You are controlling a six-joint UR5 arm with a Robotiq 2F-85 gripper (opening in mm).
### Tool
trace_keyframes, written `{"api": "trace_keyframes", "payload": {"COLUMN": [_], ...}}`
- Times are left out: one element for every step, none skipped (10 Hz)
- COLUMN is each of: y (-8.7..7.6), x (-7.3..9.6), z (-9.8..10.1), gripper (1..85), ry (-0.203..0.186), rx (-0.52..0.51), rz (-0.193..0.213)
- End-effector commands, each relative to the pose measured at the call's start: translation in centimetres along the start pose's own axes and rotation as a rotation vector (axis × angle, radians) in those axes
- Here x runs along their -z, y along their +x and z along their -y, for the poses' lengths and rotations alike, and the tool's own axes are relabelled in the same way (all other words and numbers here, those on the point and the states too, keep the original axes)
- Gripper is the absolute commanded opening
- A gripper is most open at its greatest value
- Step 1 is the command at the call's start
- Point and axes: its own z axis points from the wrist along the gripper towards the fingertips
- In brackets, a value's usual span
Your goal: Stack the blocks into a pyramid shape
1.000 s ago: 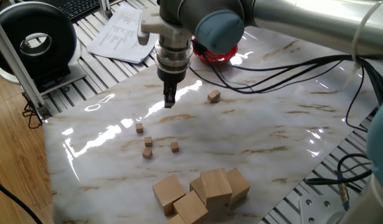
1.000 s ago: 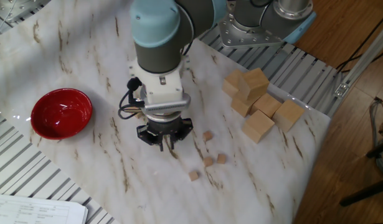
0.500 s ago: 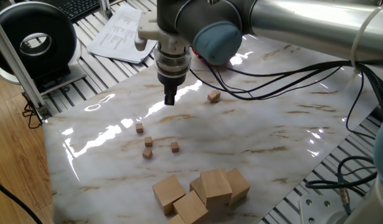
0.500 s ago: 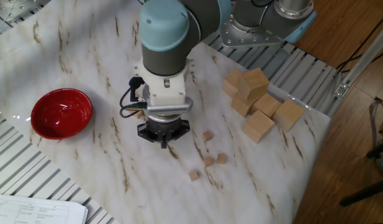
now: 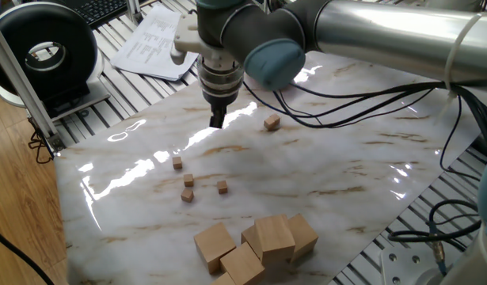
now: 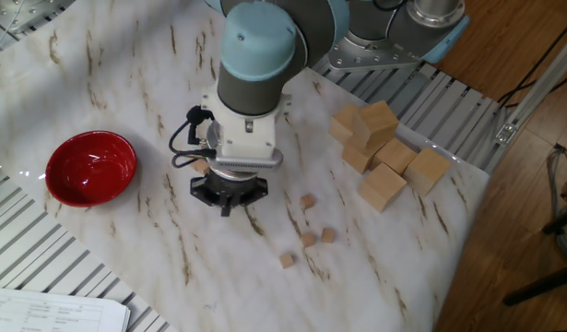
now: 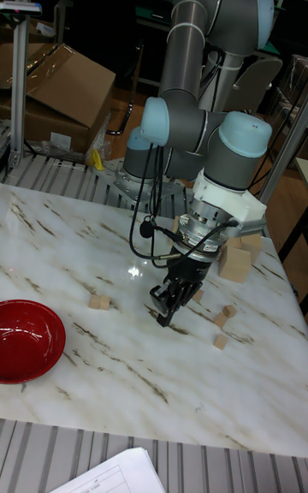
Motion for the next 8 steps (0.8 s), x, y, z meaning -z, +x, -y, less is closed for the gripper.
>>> {"api": "trace_keyframes", "payload": {"y": [-2.0, -1.8, -1.5, -1.1, -0.7, -0.3, -1.0, -2.1], "x": [0.2, 0.2, 0.2, 0.2, 0.2, 0.2, 0.5, 0.8], "z": [-1.1, -1.3, -1.5, -1.8, -2.0, -1.9, -2.8, -4.7], "gripper": [1.0, 1.0, 1.0, 1.0, 1.0, 1.0, 1.0, 1.0], "ry": [-0.049, -0.056, -0.065, -0.077, -0.083, -0.08, -0.082, -0.098], "rx": [-0.055, -0.056, -0.074, -0.106, -0.139, -0.167, -0.203, -0.221], "rz": [0.077, 0.068, 0.057, 0.042, 0.024, 0.007, 0.004, 0.023]}}
